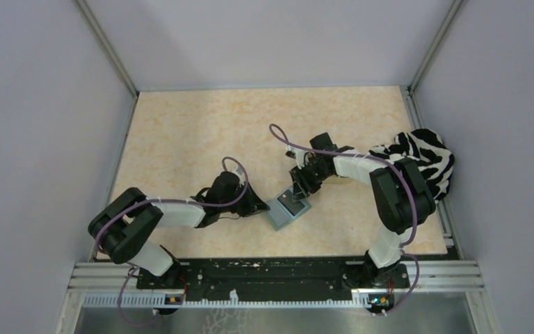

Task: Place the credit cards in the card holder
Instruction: Insert the credit card into the card holder.

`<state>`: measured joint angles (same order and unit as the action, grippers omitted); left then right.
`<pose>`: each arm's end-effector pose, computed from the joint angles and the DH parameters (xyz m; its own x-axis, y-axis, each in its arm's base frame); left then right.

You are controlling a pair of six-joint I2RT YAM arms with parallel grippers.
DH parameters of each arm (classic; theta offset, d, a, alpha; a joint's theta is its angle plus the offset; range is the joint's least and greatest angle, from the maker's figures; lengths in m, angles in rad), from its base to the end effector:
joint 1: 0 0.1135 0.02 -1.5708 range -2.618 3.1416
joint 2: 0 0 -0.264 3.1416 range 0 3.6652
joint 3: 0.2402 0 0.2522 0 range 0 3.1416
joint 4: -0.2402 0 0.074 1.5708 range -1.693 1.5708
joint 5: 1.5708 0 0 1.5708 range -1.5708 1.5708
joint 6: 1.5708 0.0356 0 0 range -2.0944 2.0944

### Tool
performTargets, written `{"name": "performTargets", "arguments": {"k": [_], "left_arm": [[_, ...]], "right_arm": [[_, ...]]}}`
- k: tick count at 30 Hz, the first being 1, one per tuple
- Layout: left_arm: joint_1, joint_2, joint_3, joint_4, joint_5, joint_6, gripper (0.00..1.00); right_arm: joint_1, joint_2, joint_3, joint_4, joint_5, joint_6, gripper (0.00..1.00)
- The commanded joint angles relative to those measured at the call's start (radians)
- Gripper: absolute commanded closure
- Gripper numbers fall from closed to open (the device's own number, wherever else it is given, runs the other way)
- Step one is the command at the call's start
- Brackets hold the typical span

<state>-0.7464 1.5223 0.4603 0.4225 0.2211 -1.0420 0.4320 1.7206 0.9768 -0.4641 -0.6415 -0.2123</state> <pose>0.1901 -0.1865 0.1276 -0.9046 -0.3108 -0.2918 0.0211 0.6509 -0.7588 0.2787 0.1519 0.1570 -0.7186 -0.5172 -0.4649 -0.6954 0.5419 0.4721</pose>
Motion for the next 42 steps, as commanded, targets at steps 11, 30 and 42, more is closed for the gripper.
{"name": "performTargets", "arguments": {"k": [11,30,42], "left_arm": [[-0.004,0.043,0.069,-0.037,-0.057,0.084,0.84],[0.005,0.099,0.146,-0.086,-0.066,0.139,0.85],[0.016,0.119,0.168,-0.092,-0.053,0.16,0.84]], "right_arm": [[0.017,-0.029,0.045,0.014,-0.061,0.032,0.62],[-0.004,-0.066,0.042,0.021,-0.119,0.05,0.62],[-0.007,-0.049,0.052,0.004,-0.188,0.045,0.58]]}}
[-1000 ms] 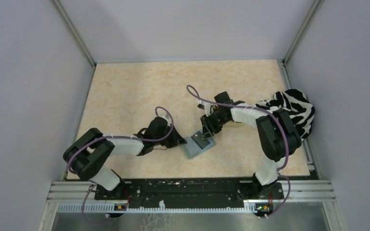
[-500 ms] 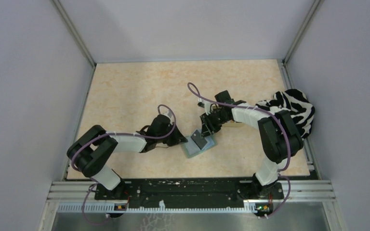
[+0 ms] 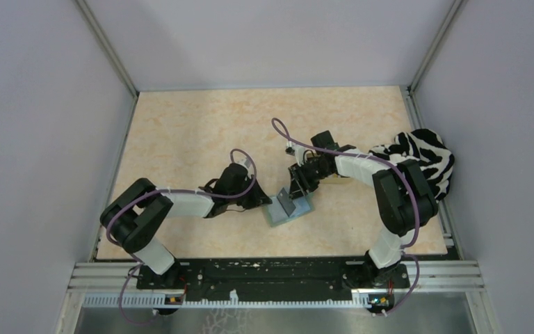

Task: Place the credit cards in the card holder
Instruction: Insert the credit card into the card holder.

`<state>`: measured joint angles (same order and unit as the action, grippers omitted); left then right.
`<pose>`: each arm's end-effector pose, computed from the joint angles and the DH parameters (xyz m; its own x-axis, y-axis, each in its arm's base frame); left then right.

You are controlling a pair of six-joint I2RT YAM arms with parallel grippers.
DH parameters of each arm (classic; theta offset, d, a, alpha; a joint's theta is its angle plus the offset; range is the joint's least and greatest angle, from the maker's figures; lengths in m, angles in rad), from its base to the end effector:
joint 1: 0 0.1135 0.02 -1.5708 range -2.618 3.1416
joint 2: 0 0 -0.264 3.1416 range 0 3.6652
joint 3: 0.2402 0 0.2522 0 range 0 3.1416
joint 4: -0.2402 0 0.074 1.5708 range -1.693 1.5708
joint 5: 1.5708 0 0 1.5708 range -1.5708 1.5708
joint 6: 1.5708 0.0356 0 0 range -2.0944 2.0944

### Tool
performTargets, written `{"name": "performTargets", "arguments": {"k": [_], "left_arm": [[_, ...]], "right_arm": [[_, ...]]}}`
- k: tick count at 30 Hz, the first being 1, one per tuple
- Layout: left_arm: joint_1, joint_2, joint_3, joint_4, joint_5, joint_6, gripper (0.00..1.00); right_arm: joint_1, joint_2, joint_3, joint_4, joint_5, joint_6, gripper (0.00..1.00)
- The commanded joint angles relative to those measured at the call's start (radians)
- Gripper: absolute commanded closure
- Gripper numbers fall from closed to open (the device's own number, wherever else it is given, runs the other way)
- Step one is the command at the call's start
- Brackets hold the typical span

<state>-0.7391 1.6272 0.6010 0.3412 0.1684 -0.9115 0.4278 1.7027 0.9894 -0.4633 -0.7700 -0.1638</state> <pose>0.2159 -0.2049 0.1296 -0.8872 -0.2457 -0.3906 0.0960 0.7296 -0.6771 0.2786 0.1543 0.1684 -0.7406 -0.4663 -0.4837 -0.6709 0.4726 0.5715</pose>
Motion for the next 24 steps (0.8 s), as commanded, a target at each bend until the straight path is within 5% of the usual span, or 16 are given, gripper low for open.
{"name": "performTargets", "arguments": {"k": [1,24], "left_arm": [[0.009,0.015,0.028,-0.012,0.0,0.031,0.84],[0.009,0.041,0.043,-0.019,0.022,0.043,0.84]], "right_arm": [[-0.003,-0.031,0.04,0.002,-0.062,-0.003,0.58],[-0.017,-0.024,0.04,0.0,-0.11,0.004,0.56]]}}
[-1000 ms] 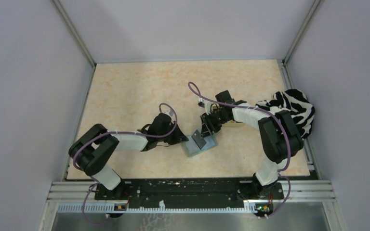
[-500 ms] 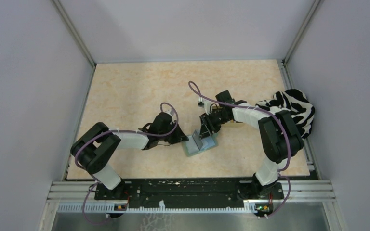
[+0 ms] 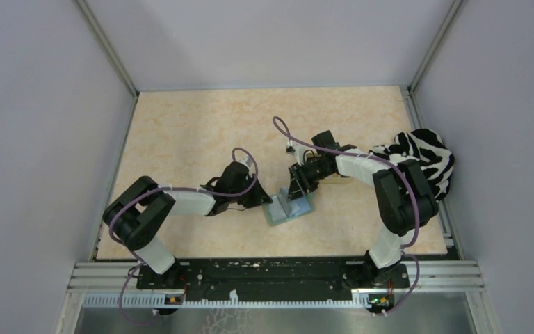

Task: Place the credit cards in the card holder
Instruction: Insert the credit card into the card holder.

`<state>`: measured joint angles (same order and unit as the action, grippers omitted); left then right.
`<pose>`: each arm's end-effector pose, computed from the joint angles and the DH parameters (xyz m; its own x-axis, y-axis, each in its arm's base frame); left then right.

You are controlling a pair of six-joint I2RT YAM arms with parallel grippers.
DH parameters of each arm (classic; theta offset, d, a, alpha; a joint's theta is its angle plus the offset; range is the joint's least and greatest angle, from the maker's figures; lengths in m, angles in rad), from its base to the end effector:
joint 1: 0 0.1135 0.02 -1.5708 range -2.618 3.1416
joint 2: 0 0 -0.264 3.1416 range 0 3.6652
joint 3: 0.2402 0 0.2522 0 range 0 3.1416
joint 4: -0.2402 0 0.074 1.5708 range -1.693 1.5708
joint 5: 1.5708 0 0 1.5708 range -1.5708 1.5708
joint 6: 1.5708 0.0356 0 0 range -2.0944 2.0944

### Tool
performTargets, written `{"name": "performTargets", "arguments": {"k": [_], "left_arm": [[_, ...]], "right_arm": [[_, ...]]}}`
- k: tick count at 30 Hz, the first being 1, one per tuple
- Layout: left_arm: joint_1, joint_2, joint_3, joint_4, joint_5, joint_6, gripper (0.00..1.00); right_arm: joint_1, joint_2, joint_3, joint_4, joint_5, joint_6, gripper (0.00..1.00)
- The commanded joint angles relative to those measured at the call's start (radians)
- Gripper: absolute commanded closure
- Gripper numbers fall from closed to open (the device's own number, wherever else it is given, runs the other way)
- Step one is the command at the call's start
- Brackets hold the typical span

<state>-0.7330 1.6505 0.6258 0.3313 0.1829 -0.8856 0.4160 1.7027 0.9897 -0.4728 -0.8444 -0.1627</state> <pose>0.2211 -0.2078 0.1288 -0.8905 -0.2227 -0.3967 0.1144 0.7344 -0.6691 0.2782 0.1520 0.1699 -0.7515 -0.4496 -0.4828 -0.6556 0.4269 0.6229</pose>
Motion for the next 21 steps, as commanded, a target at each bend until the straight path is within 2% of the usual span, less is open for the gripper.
{"name": "performTargets", "arguments": {"k": [1,11,17,21], "left_arm": [[0.003,0.019,0.018,-0.007,0.009,0.018,0.84],[0.004,0.025,0.018,-0.008,0.015,0.018,0.84],[0.004,0.025,0.02,-0.007,0.017,0.02,0.84],[0.004,0.022,0.02,-0.012,0.017,0.023,0.84]], "right_arm": [[-0.005,-0.024,0.04,0.01,-0.033,0.003,0.56],[-0.005,-0.026,0.038,0.011,-0.016,0.002,0.6],[-0.005,-0.035,0.035,0.014,0.088,-0.009,0.62],[-0.003,-0.056,0.035,0.013,0.22,-0.041,0.61]]}}
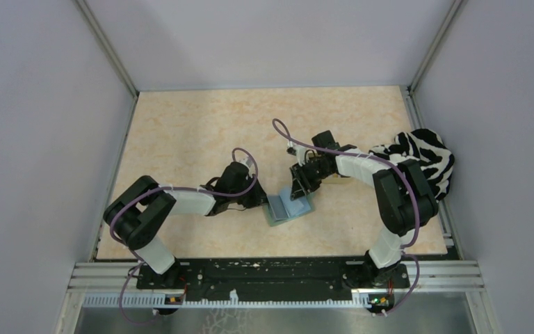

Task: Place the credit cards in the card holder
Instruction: Insert the credit card into the card holder.

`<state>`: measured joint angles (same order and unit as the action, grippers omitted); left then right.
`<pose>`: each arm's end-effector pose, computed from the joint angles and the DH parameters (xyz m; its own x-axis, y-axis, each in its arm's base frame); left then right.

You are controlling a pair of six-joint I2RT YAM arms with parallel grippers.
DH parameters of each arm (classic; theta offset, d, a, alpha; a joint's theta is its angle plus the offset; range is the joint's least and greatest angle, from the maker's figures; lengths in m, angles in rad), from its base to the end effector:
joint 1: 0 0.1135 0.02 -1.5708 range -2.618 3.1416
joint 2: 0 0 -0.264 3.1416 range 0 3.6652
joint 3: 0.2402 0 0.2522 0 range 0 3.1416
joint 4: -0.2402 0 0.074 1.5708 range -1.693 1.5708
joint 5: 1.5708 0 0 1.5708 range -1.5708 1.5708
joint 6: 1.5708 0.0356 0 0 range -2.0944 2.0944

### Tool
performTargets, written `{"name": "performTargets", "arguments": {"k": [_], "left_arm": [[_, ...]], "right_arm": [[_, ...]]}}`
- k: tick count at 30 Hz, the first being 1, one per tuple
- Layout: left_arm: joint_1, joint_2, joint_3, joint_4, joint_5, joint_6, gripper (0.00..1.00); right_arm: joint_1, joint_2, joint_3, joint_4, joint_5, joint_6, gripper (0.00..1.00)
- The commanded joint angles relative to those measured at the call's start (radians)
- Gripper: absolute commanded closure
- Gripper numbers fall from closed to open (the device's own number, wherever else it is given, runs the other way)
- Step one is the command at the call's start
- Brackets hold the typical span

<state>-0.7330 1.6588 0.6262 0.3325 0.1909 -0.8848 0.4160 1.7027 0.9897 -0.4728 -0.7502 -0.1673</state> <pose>0.2211 -0.2082 0.1267 -0.8951 -0.2164 -0.3898 0.1140 0.7343 -0.6692 0.2800 0.1502 0.1676 -0.7477 -0.4635 -0.4755 -0.6636 0.4954 0.5605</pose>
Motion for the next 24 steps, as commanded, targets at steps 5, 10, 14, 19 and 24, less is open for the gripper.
{"name": "performTargets", "arguments": {"k": [5,10,14,19,24], "left_arm": [[0.004,-0.005,0.015,-0.028,-0.001,0.03,0.82],[0.003,-0.05,0.017,-0.071,-0.026,0.051,0.76],[0.003,-0.131,0.009,-0.149,-0.124,0.065,0.65],[0.003,-0.253,-0.03,-0.203,-0.212,0.098,0.56],[0.003,-0.364,-0.062,-0.224,-0.207,0.153,0.51]], "right_arm": [[-0.003,-0.137,0.009,0.032,0.265,-0.098,0.58],[-0.003,-0.21,-0.019,0.047,0.242,-0.148,0.57],[-0.003,-0.243,-0.034,0.034,0.108,-0.222,0.57],[0.018,-0.249,-0.062,0.034,-0.038,-0.299,0.59],[0.1,-0.211,-0.075,0.058,-0.028,-0.318,0.64]]}}
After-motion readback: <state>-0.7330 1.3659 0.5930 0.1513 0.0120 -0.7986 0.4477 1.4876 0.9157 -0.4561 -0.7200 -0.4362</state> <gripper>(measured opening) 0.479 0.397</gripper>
